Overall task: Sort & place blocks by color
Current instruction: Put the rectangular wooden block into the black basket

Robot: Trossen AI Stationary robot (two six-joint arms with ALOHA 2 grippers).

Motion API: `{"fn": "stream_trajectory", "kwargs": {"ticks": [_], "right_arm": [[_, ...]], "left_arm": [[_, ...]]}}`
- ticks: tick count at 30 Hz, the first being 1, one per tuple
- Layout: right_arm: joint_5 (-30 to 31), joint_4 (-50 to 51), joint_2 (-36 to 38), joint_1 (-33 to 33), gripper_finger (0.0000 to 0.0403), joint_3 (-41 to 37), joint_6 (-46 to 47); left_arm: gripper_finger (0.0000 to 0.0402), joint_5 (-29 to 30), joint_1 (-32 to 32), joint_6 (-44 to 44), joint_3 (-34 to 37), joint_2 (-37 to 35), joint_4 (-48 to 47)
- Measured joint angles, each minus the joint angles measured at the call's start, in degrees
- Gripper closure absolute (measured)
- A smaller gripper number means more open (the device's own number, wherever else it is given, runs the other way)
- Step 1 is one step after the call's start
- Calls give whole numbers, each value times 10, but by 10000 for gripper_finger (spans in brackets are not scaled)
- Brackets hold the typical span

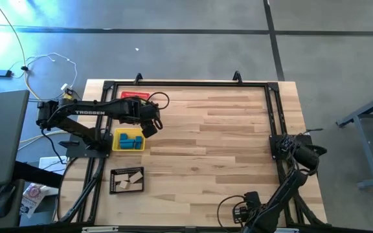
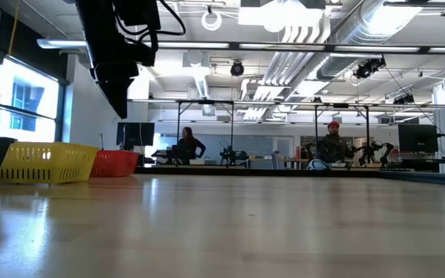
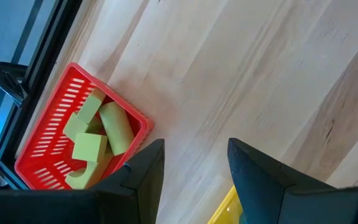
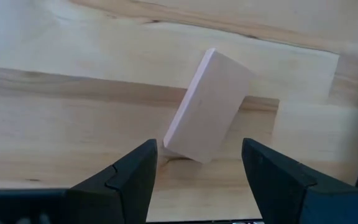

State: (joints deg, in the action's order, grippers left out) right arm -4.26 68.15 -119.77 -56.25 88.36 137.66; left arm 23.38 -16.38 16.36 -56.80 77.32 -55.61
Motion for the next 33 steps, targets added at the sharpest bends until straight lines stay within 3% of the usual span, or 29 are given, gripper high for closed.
{"fn": "stream_trajectory", "kwargs": {"ticks": [18, 33], "right_arm": [[-29, -94, 6, 8, 184, -73, 3], [-22, -82, 2, 8, 327, -74, -2]], "left_arm": [[238, 0, 0, 0, 0, 0, 1], [238, 0, 0, 0, 0, 0, 20]]}}
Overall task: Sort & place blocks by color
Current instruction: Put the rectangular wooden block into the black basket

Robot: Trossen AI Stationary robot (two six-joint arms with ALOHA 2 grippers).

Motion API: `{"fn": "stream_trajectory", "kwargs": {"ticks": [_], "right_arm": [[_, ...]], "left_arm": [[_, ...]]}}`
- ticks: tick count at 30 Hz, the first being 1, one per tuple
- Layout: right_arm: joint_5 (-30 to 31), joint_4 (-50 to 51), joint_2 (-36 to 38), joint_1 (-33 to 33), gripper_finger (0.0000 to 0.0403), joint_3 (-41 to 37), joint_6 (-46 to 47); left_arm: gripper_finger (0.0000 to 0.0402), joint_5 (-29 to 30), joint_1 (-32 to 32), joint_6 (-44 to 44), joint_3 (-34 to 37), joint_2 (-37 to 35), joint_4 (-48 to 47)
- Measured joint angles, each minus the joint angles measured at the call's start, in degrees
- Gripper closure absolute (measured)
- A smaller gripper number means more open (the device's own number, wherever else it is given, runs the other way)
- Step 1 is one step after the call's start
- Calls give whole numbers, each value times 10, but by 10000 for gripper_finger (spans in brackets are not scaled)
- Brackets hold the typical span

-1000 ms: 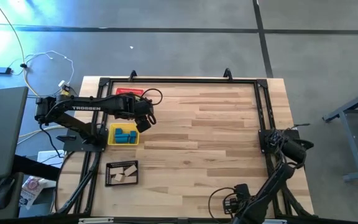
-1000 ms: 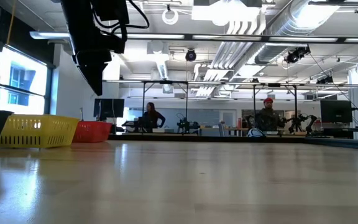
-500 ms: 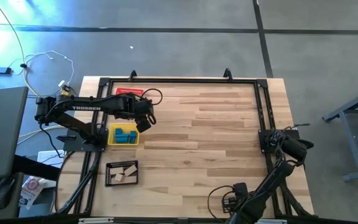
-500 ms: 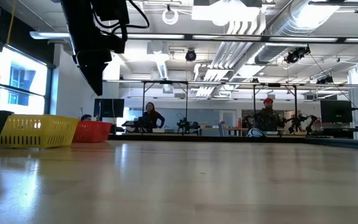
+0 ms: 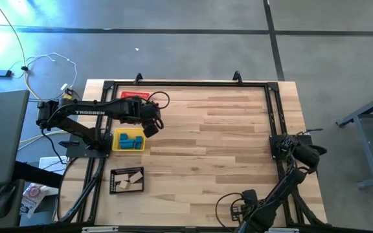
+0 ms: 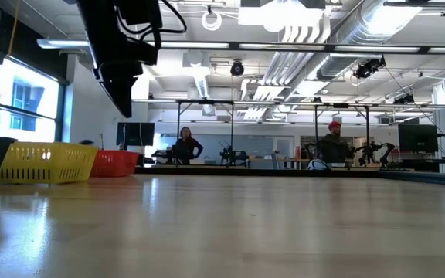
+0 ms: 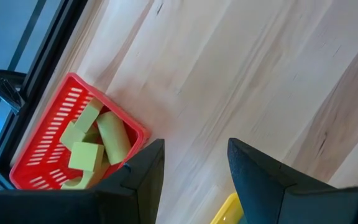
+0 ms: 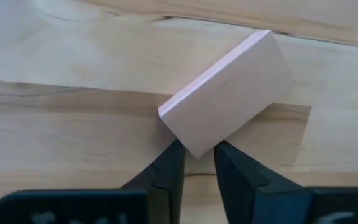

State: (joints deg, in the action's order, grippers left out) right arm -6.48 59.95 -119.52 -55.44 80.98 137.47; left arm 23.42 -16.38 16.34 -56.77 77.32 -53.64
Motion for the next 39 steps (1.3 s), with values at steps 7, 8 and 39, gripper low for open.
{"fn": "stream_trajectory", "kwargs": {"ticks": [7, 8, 39], "right_arm": [[22, -8, 0, -1, 350, -2, -41], [28, -11, 0, -2, 350, -2, -55], [128, 57, -4, -1, 349, 102, -257]], "left_arm": [[238, -2, 0, 0, 0, 0, 12], [238, -2, 0, 0, 0, 0, 12], [238, -10, 0, 2, 0, 0, 11]]}}
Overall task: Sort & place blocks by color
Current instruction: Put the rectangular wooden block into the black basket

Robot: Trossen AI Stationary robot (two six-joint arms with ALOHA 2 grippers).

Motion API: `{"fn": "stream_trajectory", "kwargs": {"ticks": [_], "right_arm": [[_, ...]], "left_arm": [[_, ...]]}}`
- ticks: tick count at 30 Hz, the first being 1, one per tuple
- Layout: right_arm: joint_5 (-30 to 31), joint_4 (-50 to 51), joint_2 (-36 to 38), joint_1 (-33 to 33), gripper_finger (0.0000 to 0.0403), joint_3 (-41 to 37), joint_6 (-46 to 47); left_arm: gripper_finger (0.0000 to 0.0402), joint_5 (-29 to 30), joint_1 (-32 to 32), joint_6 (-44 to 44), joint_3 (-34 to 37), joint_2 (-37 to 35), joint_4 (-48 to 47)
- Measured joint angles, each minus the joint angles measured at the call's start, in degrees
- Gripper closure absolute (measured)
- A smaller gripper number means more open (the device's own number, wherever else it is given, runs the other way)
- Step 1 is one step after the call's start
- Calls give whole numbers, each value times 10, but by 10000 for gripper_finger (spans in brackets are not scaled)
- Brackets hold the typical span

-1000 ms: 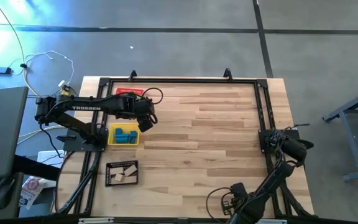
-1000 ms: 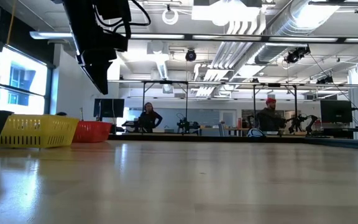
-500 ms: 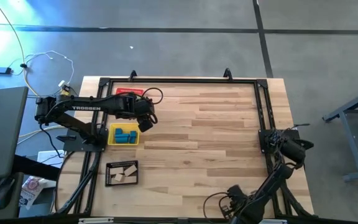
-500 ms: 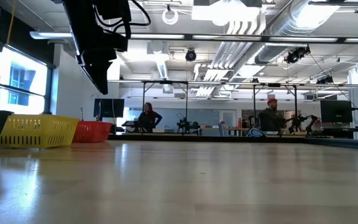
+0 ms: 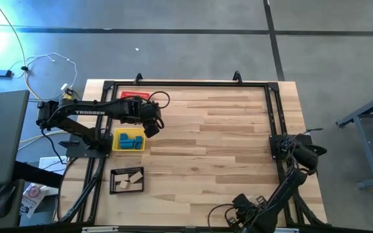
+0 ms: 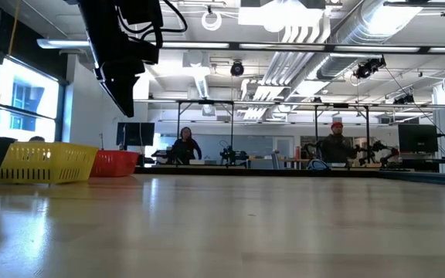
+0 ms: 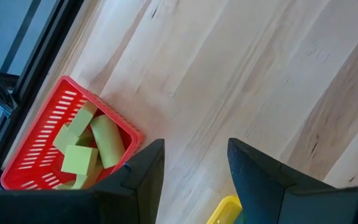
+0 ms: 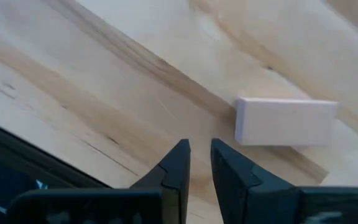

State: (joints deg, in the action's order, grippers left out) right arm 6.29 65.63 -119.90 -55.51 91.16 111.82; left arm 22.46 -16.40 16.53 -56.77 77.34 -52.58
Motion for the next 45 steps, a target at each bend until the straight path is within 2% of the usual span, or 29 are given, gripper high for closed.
{"fn": "stream_trajectory", "kwargs": {"ticks": [9, 14, 18, 26, 34, 37, 41, 45], "right_arm": [[11, 132, 1, 9, 349, 52, -90], [-15, 191, 2, 36, 349, 62, -184], [-44, 210, 2, 64, 349, 62, -282], [-59, 210, 2, 101, 350, 62, -522], [-130, 222, 2, 104, 350, 62, -779], [-150, 227, 2, 104, 350, 62, -816], [-124, 227, 2, 103, 349, 62, -825], [-121, 227, 2, 94, 325, 62, -837]], "left_arm": [[238, 0, 0, 0, 0, 0, 0], [238, 0, 0, 1, 0, 0, 0], [238, 0, 0, 13, 0, 0, 0], [238, 0, 0, 13, 0, 0, 0], [238, 0, 0, 13, 0, 0, 0], [238, 0, 0, 13, 0, 0, 0], [238, 0, 0, 13, 0, 0, 0], [238, 0, 0, 14, 0, 0, 0]]}}
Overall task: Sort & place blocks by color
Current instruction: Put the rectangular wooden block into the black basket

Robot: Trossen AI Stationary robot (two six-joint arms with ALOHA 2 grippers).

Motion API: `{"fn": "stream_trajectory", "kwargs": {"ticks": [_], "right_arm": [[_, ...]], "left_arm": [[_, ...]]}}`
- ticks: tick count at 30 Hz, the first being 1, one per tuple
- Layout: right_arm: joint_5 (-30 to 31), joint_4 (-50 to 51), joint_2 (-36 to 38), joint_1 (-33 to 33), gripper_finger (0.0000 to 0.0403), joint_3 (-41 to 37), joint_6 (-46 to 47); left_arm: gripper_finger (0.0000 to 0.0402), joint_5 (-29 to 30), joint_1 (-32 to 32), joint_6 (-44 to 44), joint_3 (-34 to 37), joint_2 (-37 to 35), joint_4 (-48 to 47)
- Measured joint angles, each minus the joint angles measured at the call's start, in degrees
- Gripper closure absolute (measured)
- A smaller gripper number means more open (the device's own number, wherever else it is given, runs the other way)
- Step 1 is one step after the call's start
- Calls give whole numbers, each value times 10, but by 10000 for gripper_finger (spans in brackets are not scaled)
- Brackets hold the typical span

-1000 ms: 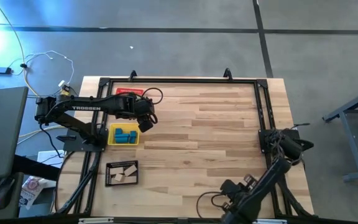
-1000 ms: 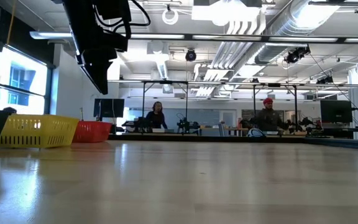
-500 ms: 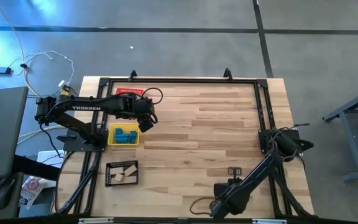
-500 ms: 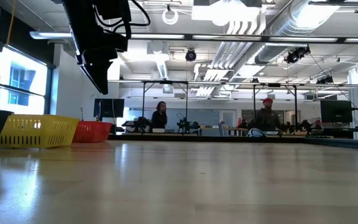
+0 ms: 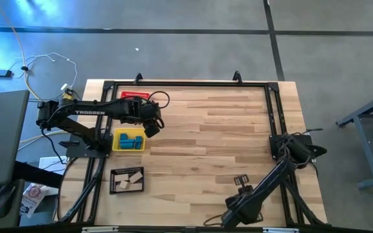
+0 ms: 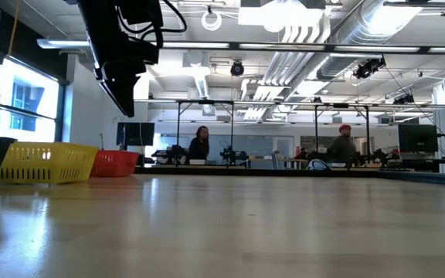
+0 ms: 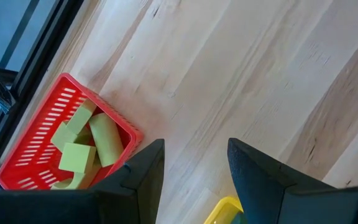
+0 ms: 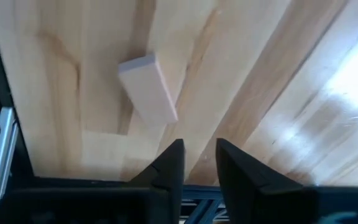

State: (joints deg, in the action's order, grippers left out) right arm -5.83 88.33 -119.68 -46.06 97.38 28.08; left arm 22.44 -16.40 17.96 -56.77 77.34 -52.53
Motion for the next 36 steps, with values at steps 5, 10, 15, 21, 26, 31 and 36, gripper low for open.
{"fn": "stream_trajectory", "kwargs": {"ticks": [5, 10, 15, 21, 26, 31, 36], "right_arm": [[14, -1, 0, -22, 259, 0, 0], [45, -40, 0, -48, 197, 0, -45], [38, -102, 1, -60, 171, -17, -40], [37, -121, 1, -62, 172, -72, -3], [6, -156, 1, -62, 177, -119, -1], [0, -182, 1, -62, 178, -153, 0], [-15, -199, 2, -61, 202, -172, 0]], "left_arm": [[238, 0, 0, 1, 0, 0, 0], [238, 0, 0, 1, 0, 0, 0], [238, 0, 0, 1, 0, 0, 1], [238, 0, 0, -1, 0, 0, 1], [238, 0, 0, -1, 0, 0, 1], [238, 0, 0, -1, 0, 0, 1], [238, 0, 0, -1, 0, 0, 1]]}}
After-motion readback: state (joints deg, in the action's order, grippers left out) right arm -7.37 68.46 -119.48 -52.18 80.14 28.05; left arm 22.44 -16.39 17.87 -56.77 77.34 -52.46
